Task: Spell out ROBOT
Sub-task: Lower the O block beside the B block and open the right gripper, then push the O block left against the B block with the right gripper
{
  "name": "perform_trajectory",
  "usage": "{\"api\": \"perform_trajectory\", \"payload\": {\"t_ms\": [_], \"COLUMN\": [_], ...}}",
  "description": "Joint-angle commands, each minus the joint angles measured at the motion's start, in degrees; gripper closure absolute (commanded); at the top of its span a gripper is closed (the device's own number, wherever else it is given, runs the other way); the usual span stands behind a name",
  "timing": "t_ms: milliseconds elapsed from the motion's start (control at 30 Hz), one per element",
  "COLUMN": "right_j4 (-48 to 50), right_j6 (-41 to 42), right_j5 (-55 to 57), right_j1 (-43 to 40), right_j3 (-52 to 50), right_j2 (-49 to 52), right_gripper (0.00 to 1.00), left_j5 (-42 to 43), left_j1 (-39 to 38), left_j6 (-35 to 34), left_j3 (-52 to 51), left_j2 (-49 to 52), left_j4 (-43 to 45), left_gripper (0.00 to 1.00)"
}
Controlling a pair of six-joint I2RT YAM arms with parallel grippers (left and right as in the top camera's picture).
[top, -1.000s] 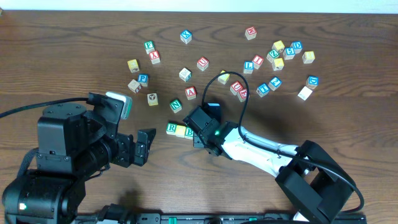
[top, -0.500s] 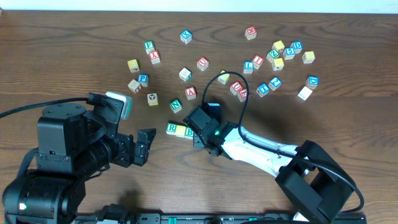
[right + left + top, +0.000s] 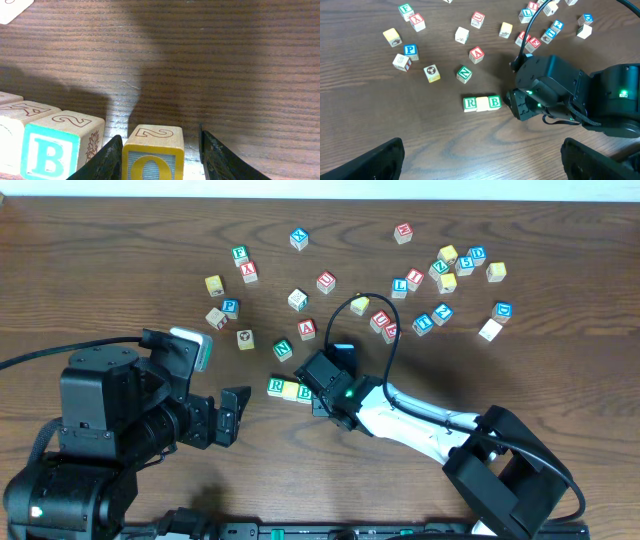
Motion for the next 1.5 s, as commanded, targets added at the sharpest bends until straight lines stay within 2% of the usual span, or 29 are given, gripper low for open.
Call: {"api": "perform_trajectory", "payload": {"t_ms": [0, 633, 733, 933, 1200, 1467], "right_j4": [0.28, 1.77, 1.73, 0.02, -6.51, -12.85], "right_j6": [-1.07, -3.45, -3.67, -4.26, -3.1, 0.35], "right_j5": [1.62, 5.84, 7.34, 7.65, 3.69, 2.64], "right_j1": [0.11, -2.08, -3.52, -6.43, -6.84, -3.67], "right_j3": [0.68, 4.26, 4.63, 4.63, 4.63, 4.63], "right_j2": [0.42, 0.42, 0.42, 0.42, 0.42, 0.42], "right_gripper": [0.56, 0.55, 0.65, 0.97, 0.99, 0.99], "left_j5": [0.68, 0.68, 0.68, 0.7, 0.68, 0.68], "left_j1": [0.35, 0.35, 0.35, 0.35, 0.35, 0.35], "left_j6": [0.35, 0.35, 0.35, 0.35, 0.35, 0.35], "left_j3": [0.15, 0.15, 0.15, 0.15, 0.15, 0.15], "left_j2": [-0.11, -0.11, -0.11, -0.11, -0.11, -0.11], "left_j4": [-0.13, -0.15, -0.13, -0.13, -0.15, -0.15], "left_gripper": [0.02, 0.02, 0.02, 0.02, 0.02, 0.02]}}
